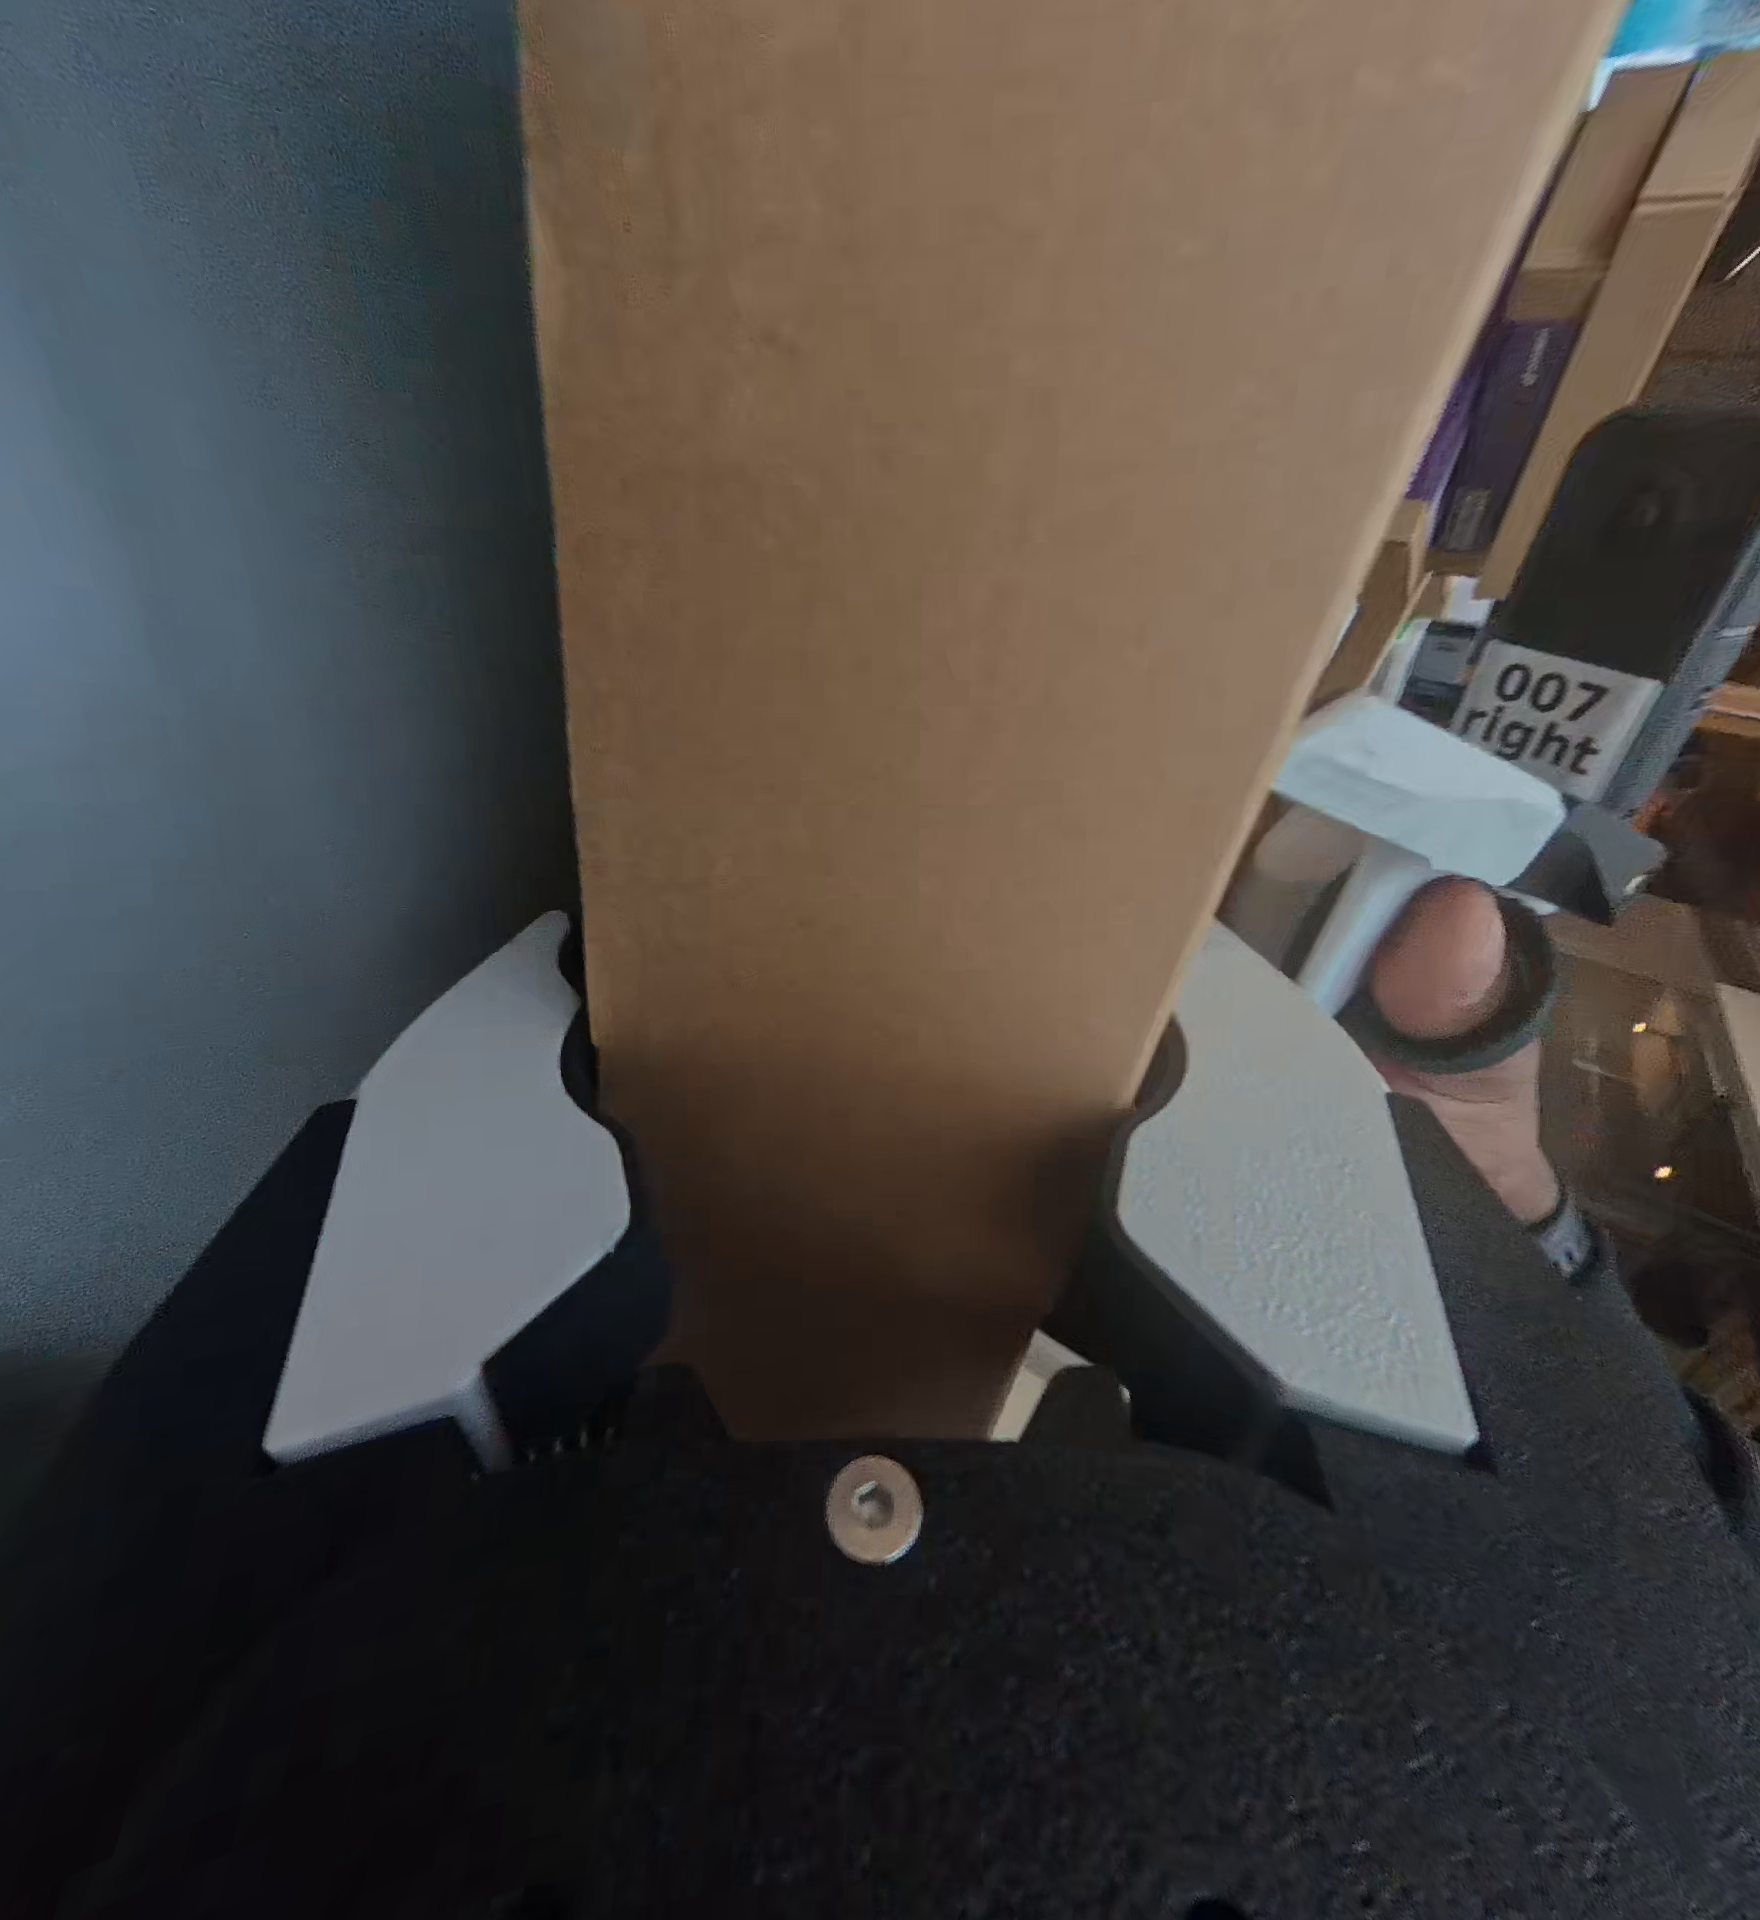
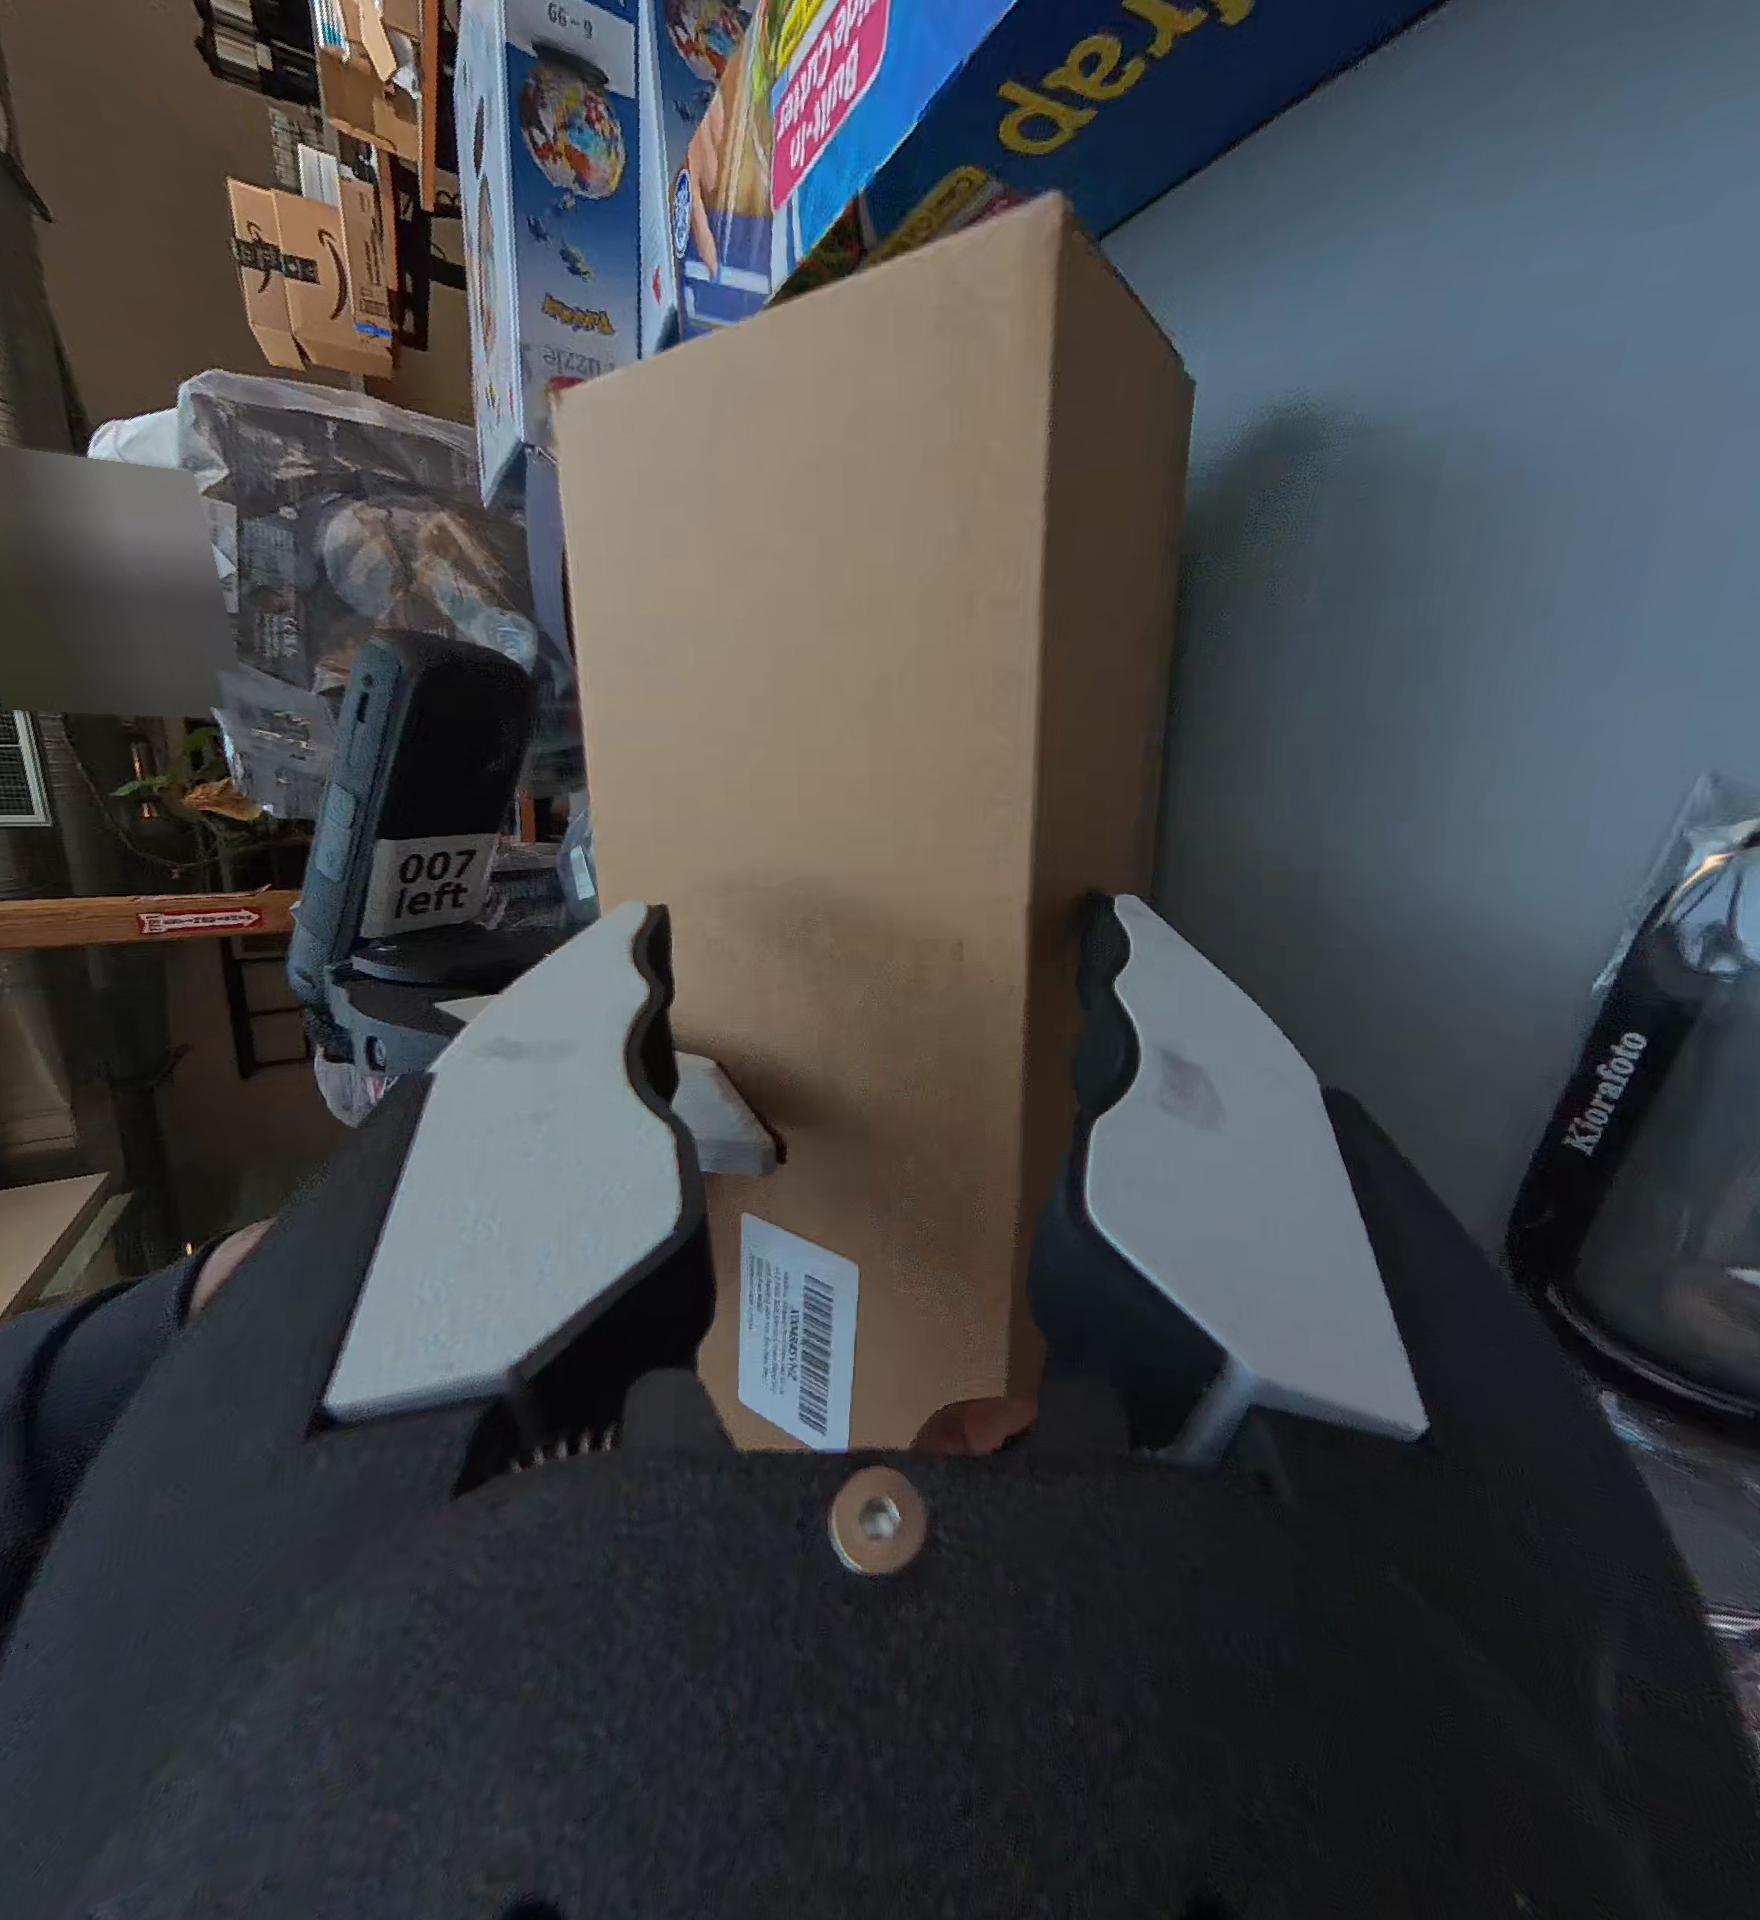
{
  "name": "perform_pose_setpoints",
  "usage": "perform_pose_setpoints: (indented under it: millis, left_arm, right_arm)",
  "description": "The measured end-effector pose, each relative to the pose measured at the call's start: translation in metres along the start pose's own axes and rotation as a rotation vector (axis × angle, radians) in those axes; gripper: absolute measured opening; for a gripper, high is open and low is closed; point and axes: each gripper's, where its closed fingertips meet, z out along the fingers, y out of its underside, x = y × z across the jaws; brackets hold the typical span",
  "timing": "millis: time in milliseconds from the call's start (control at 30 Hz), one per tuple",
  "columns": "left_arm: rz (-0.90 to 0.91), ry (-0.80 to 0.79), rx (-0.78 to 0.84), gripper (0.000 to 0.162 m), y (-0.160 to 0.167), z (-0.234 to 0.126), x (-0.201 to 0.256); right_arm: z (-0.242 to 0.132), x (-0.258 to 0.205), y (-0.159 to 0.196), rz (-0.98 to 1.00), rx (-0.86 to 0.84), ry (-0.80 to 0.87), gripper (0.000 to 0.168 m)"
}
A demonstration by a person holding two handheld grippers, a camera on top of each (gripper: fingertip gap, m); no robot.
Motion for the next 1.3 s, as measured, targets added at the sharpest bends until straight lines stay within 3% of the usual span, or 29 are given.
perform_pose_setpoints:
  millis: [100,167,267,400,567,700,800,867,1000,1100,1200,1300]
  left_arm:
    - [0.123,-0.2,-0.046,0.101,0.002,0.006,-0.024]
    - [0.127,-0.195,-0.035,0.101,0.0,0.005,-0.023]
    - [0.194,-0.324,-0.007,0.102,-0.006,-0.007,-0.032]
    - [0.275,-0.388,-0.014,0.095,-0.009,-0.02,-0.03]
    - [0.298,-0.391,-0.074,0.095,0.01,-0.031,-0.025]
    - [0.281,-0.341,-0.133,0.089,0.038,-0.029,-0.023]
    - [0.301,-0.386,-0.141,0.094,0.038,-0.024,-0.025]
    - [0.314,-0.395,-0.128,0.105,0.032,-0.021,-0.021]
    - [0.425,-0.393,-0.125,0.109,0.013,-0.018,-0.007]
    - [0.379,-0.331,-0.184,0.105,0.015,-0.014,-0.002]
    - [0.341,-0.247,-0.191,0.091,0.027,-0.022,0.005]
    - [0.363,-0.184,-0.187,0.089,0.045,-0.045,0.012]
  right_arm:
    - [-0.004,0.002,0.0,-0.006,0.013,0.008,0.069]
    - [-0.01,-0.003,0.001,-0.038,0.023,0.016,0.065]
    - [-0.03,-0.014,0.023,-0.116,0.045,0.063,0.066]
    - [-0.068,-0.006,0.11,-0.265,-0.013,0.273,0.071]
    - [-0.097,-0.017,0.222,-0.445,0.017,0.321,0.08]
    - [-0.094,-0.001,0.284,-0.644,-0.085,0.468,0.08]
    - [-0.074,0.008,0.273,-0.738,-0.076,0.582,0.071]
    - [-0.06,0.007,0.259,-0.761,-0.101,0.564,0.086]
    - [-0.053,0.01,0.219,-0.749,-0.073,0.608,0.08]
    - [-0.056,0.014,0.2,-0.687,-0.043,0.613,0.066]
    - [-0.062,0.012,0.198,-0.657,-0.017,0.581,0.063]
    - [-0.068,0.001,0.207,-0.648,0.009,0.529,0.063]
